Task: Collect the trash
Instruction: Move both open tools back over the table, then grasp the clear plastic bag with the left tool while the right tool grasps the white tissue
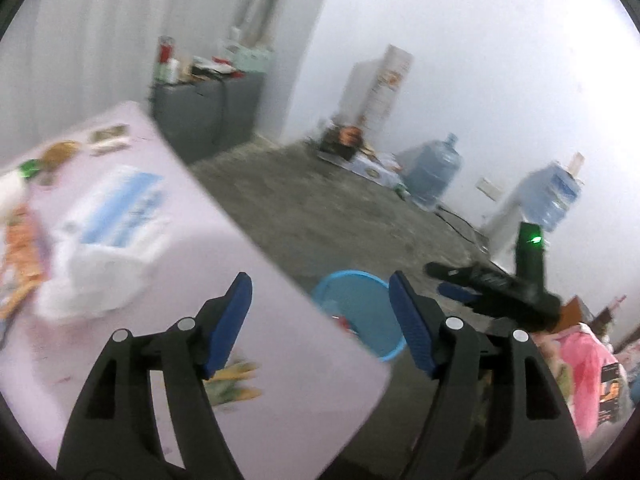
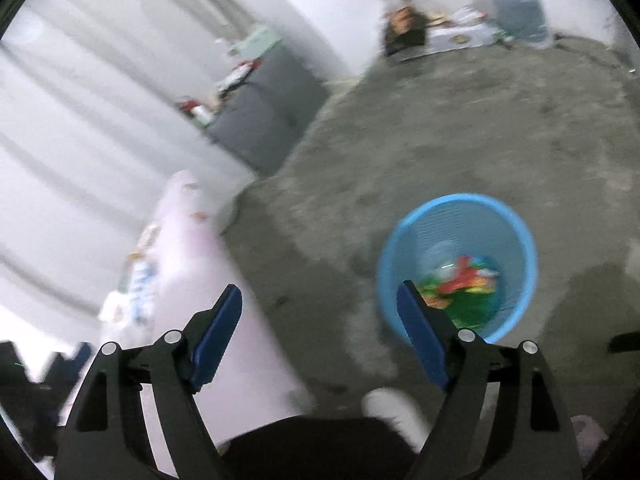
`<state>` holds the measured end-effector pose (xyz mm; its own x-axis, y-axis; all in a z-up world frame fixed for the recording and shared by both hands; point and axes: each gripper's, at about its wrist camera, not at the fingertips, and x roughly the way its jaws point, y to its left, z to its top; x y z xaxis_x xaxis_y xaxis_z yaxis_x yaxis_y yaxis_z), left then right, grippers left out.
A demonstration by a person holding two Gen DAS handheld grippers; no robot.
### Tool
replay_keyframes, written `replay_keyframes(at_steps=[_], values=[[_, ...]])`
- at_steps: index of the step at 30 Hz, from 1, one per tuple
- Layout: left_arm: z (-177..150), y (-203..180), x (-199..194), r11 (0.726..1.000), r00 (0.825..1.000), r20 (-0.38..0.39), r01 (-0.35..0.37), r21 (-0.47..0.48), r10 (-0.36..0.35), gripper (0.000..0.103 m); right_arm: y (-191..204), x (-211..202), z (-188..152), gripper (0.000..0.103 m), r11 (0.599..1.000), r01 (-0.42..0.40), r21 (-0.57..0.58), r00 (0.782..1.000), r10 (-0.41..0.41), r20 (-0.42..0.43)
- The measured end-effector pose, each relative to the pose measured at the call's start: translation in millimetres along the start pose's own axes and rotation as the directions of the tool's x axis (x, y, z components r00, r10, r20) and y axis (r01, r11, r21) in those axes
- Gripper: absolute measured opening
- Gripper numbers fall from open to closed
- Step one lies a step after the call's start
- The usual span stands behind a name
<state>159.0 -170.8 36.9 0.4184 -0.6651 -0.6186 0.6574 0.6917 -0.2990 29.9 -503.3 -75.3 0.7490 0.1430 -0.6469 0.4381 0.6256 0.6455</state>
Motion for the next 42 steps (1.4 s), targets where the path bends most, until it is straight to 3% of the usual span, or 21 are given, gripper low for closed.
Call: replay_keyframes(at_steps=[6,11,17,22,30,38,42], values=[[-17.1,53.1,-49.9,0.988,0.989,0.071,-0.122,-0.098,0.129,0.07,55.4,-0.9,-12.1,0.078,0.991,-0.054,-0.122,0.997,0.047,-0.061],[-33.3,82.1,-86.4,0.963,0.965,0.123,-0.21,-0.168,0.232,0.07,87.9,16.3,-20.5,0.078,0.982,-0.071,-0.173,0.991,0.05,-0.124],[-54.8,94.2,-105.8,0.946,0.948,0.133,-0.264,-0.186,0.29,0.072,131.0,42.7,-32.0,0.078,0.966,-0.129,-0.225,0.971,0.078,-0.224],[-62.5,100.2,-106.4,0.937,0.935,0.126,-0.311,-0.161,0.332,0.073,152.6,55.4,-45.3,0.078,0.952,-0.178,-0.249,0.95,0.1,-0.296],[-54.6,113.1,-85.9,0.922,0.921,0.081,-0.371,-0.112,0.38,0.073,165.3,74.0,-62.6,0.078,0.942,-0.176,-0.287,0.93,0.063,-0.362],[-66.8,145.4,-67.9,0.887,0.918,-0.025,-0.39,-0.249,0.396,0.073,189.0,87.5,-66.7,0.078,0.92,-0.203,-0.335,0.922,0.064,-0.383],[-70.4,159.9,-63.8,0.877,0.916,-0.043,-0.396,-0.271,0.4,0.073,207.3,98.4,-69.0,0.078,0.907,-0.222,-0.357,0.92,0.074,-0.384]])
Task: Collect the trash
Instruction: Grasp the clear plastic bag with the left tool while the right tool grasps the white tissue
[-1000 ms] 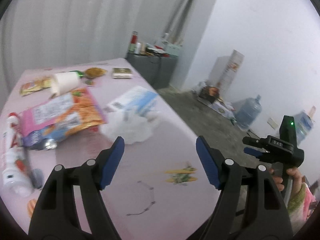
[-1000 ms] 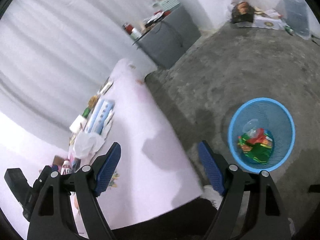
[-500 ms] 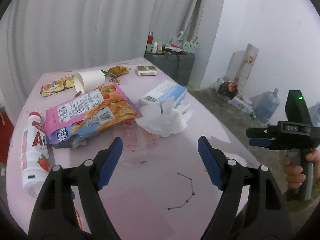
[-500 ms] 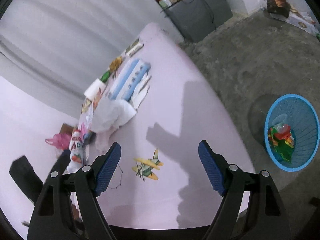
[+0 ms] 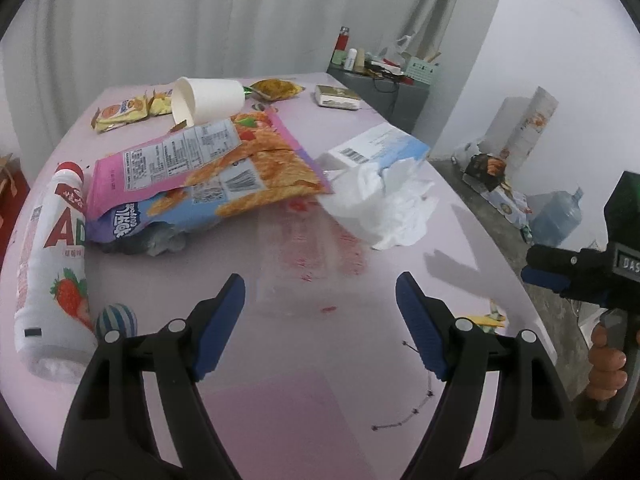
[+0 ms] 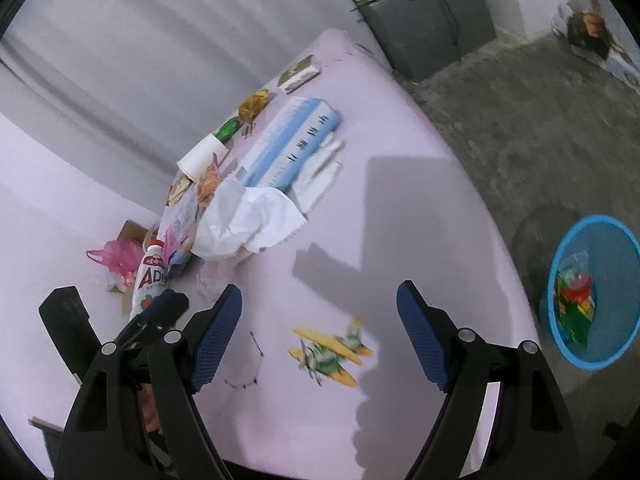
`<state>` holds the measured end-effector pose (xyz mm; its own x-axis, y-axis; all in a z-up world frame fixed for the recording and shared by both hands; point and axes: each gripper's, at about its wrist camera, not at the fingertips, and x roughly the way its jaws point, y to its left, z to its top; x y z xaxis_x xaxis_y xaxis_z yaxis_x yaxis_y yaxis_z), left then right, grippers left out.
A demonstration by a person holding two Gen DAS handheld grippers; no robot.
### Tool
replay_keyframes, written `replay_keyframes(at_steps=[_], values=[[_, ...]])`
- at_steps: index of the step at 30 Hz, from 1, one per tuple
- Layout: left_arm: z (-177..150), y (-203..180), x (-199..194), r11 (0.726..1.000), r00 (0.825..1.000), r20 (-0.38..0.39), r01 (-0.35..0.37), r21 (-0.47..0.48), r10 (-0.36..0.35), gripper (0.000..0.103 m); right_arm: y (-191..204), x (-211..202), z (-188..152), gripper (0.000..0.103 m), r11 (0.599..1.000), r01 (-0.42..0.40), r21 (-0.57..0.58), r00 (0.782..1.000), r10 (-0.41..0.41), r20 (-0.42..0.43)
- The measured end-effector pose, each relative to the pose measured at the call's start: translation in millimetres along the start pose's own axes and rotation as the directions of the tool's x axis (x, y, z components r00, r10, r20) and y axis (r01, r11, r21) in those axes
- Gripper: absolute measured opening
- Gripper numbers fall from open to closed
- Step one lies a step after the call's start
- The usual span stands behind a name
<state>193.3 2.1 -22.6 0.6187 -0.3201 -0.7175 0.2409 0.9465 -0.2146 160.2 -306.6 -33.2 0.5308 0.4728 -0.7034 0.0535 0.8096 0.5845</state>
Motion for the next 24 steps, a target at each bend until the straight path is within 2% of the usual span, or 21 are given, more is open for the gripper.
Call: replay_keyframes(at_steps=[4,11,18,24], values=[[2.8,2.2,21.8,0.999,0.997,-0.069,-0.027,0.034,0.029,0.073,15.0,17.2,4.9,0.078,1.0,-0.021,-0.023,1.0,0.021,-0.009],[3.8,-8.5,38.3,0.989,0.994,-0.068,-0.082,0.125,0.091,0.073,47.6,39.6,25.2,0.078,0.994,-0.03,-0.107,0.999,0.031,0.008],[5.7,-4.7,46.5,0.988,0.99,-0.076,-0.112,0.105,0.12,0.053,64.5,73.7,46.7,0.078,0.984,0.042,-0.173,0.999,-0.039,0.016],[3.5,3.3,44.1,0.989,0.991,-0.062,-0.115,0.089,0.121,0.039,66.4,100.0,45.6,0.078,0.976,0.058,-0.21,0.997,-0.067,-0.036]])
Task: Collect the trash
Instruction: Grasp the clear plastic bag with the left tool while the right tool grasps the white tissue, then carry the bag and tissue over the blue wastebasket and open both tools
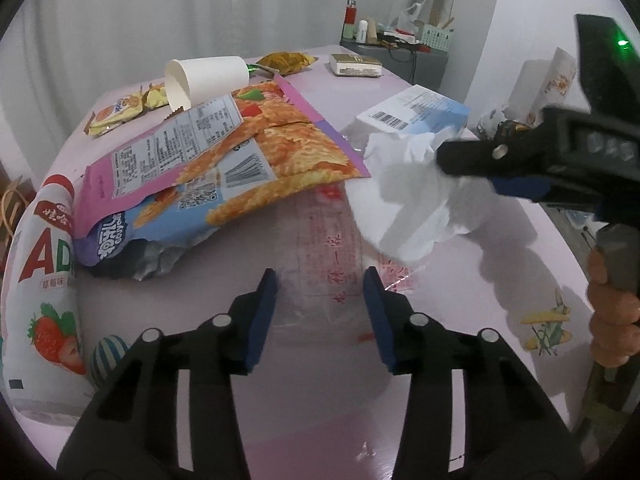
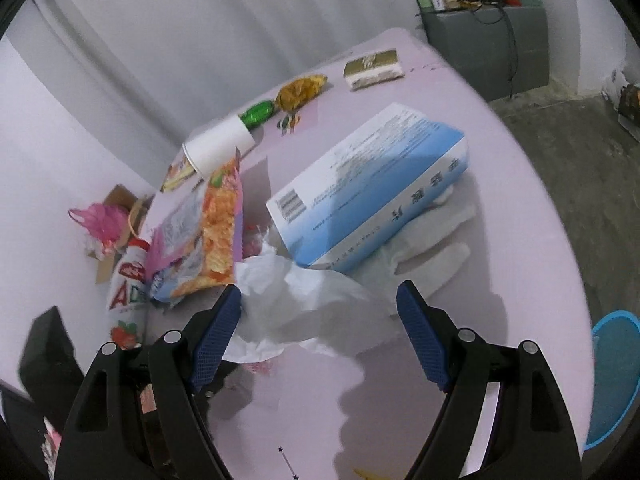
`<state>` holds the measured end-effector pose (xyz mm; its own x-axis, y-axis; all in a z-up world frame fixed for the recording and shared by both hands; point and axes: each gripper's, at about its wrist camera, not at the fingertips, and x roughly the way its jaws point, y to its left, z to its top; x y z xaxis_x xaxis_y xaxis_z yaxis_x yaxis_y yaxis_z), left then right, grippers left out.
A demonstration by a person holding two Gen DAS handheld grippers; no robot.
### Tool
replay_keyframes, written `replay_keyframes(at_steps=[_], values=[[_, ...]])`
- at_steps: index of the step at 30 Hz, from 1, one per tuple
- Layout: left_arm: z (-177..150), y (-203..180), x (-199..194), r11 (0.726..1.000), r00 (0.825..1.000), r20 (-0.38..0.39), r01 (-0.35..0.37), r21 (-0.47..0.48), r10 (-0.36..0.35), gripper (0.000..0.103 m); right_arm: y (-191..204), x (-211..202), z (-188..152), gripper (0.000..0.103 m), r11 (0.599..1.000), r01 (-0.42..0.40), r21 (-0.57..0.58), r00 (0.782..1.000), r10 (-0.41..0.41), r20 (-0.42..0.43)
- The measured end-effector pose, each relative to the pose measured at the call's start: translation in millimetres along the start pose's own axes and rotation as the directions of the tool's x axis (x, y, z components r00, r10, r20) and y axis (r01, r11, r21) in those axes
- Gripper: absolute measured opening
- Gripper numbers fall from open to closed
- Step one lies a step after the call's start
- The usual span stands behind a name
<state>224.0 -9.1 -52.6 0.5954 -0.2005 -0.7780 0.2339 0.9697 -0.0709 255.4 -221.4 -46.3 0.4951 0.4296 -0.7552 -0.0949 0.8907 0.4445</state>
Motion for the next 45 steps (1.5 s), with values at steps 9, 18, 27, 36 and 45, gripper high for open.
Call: replay_keyframes(at_steps=[9,18,27,36,45], values=[[-1.3,2.5,-2.3,1.0,1.0,0.011,-0.016,0.005,0.016,0.016,0.8,8.8,-5.1,0.042,1.0,0.018,-0.01,0.999,-0.019,-0.031],[-9.1,-0.5,-15.5,1.0,0.999,0.035,0.012,0.008,-0.012,0.006,-4.0,-9.5,-20.5,0.01,0.999,-0.027,0.025,0.999,0.028,-0.022],[-23.8,-3.0,-43.4,0.99,0.991,0.046,0.129,-0.049,-0.127,0.004,-22.8,-50.1,-42.2,0.008,0.992,-0.088,0.086,0.996,0.086,0.028],[-29.2,0.4,-65.5,0.942,0.953,0.046,0.303,-0.143,-0.299,0.004,-43.3,-91.8,-58.6,0.007,0.98,-0.135,0.145,0.987,0.121,0.101],[-33.7,-31.5,-80.1,0.928,0.933,0.053,0.36,-0.094,-0.356,0.004,-71.7,-127.6,-74.1,0.007,0.968,-0.144,0.204,0.977,0.107,0.183]])
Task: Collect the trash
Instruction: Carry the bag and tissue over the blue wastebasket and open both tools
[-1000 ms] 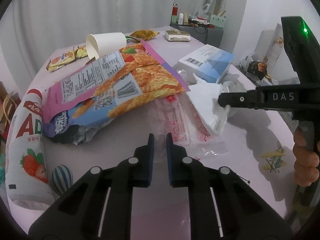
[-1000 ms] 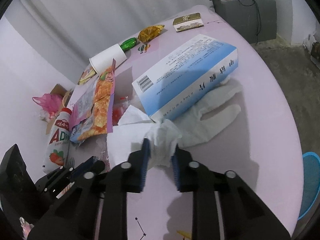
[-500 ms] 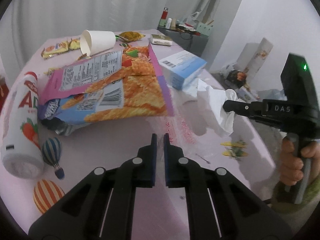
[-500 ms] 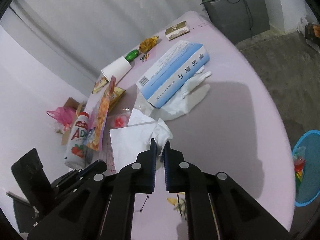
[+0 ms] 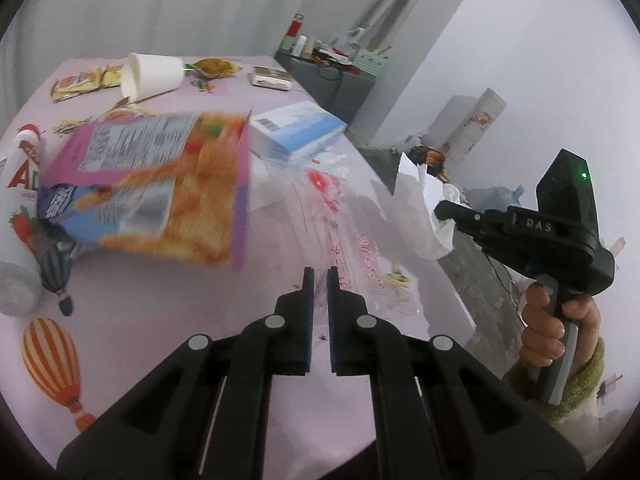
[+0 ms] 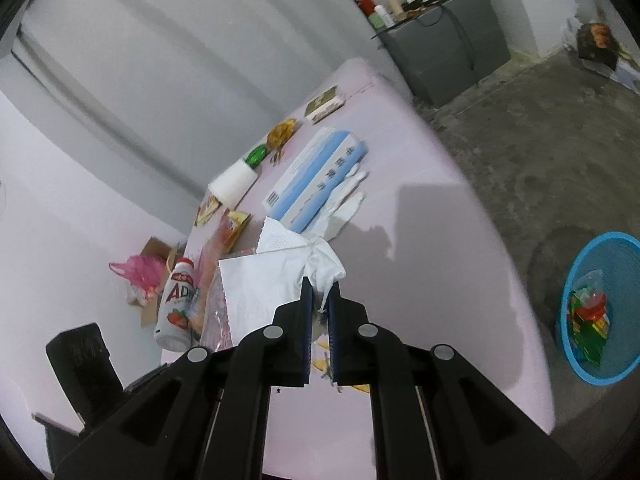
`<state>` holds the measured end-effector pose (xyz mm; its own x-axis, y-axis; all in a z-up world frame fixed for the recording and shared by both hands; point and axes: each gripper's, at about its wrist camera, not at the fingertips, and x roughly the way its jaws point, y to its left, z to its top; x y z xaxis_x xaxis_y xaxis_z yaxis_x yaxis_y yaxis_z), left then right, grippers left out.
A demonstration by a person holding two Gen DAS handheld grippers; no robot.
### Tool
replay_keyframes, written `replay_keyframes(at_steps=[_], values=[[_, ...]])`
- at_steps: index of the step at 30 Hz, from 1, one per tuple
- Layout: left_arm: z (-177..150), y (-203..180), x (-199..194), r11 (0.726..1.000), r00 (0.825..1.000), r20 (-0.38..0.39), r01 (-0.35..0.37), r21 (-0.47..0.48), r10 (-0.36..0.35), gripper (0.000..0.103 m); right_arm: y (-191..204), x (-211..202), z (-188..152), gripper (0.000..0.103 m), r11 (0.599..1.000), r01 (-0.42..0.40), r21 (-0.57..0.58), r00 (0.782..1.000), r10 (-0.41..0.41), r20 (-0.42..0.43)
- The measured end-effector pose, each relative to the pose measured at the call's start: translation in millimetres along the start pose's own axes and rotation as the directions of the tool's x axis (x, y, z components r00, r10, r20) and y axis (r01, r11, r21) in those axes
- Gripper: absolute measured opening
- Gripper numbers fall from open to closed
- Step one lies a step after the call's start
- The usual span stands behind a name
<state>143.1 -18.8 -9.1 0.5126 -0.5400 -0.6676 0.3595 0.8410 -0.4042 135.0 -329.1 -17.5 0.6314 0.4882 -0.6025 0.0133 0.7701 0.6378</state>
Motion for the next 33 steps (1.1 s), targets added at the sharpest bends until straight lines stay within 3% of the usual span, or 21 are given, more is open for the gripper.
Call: replay_keyframes(at_steps=[11,20,27,33], values=[[11.1,-59.5,16.1,0.99,0.998,-0.012,0.056,0.129,-0.055,0.004,-51.8,-59.9,-5.8,0.007,0.994,0.033,0.105,0.991,-0.046,0.125],[26.4,-119.9,70.7,0.961,0.99,-0.079,0.129,0.246,-0.113,0.004,-124.9,-115.4,-20.5,0.007,0.956,0.135,0.259,0.962,-0.189,0.197],[33.0,-174.9,141.5,0.918,0.978,-0.185,0.158,0.364,-0.095,0.005,-217.3,-136.3,-48.1,0.007,0.851,0.228,0.474,0.925,-0.342,0.168],[24.4,-229.4,218.2,0.866,0.947,-0.319,0.184,0.464,-0.031,0.005,-285.0,-127.3,-66.5,0.009,0.752,0.263,0.604,0.91,-0.402,0.105]])
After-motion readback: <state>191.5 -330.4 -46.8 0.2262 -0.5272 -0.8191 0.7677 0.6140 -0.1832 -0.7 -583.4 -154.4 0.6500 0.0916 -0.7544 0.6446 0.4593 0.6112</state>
